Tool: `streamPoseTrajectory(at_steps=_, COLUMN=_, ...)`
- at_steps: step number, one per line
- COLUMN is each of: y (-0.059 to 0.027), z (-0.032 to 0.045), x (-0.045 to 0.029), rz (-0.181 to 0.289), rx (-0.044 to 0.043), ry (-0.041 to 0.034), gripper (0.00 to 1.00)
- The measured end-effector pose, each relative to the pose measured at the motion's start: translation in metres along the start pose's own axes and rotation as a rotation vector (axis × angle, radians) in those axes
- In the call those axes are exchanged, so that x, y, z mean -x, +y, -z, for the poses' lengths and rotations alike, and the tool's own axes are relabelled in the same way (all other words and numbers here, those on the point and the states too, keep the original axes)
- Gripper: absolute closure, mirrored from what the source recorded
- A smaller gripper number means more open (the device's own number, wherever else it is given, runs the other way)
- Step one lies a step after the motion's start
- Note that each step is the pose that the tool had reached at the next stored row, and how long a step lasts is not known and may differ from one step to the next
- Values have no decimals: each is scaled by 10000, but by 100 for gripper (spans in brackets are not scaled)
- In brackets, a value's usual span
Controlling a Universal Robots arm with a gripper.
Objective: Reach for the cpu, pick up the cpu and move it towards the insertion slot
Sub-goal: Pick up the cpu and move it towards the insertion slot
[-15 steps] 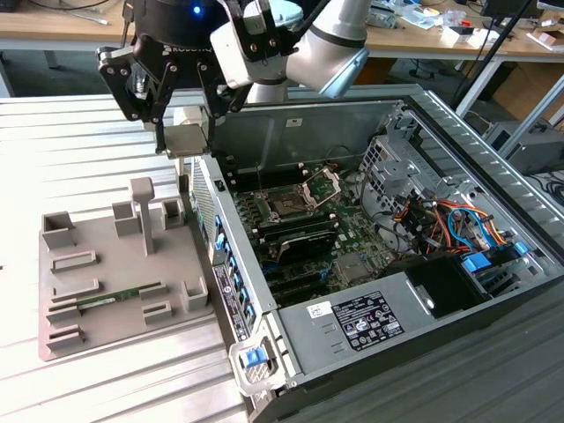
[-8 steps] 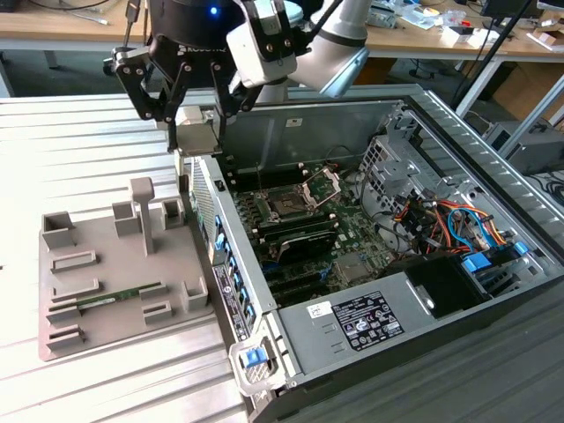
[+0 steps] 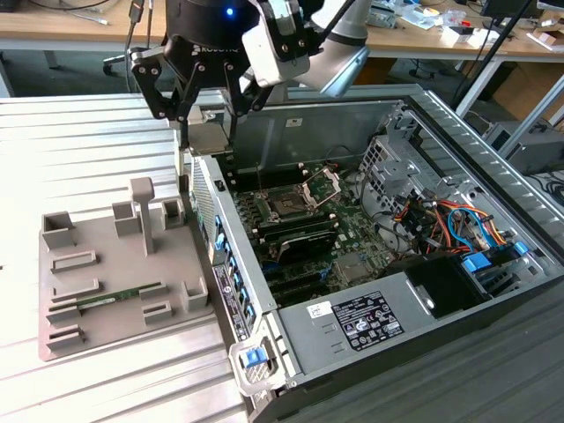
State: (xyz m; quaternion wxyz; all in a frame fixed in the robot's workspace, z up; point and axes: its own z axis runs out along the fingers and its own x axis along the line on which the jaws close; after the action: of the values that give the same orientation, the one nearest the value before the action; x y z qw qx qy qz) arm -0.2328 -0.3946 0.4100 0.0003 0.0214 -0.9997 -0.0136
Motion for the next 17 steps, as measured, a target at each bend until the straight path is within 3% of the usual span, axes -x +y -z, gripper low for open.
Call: streamPoseTrajectory(at_steps=17, y=-9, z=0, x=205, rz=0, rx=-1, ry=1, gripper=45)
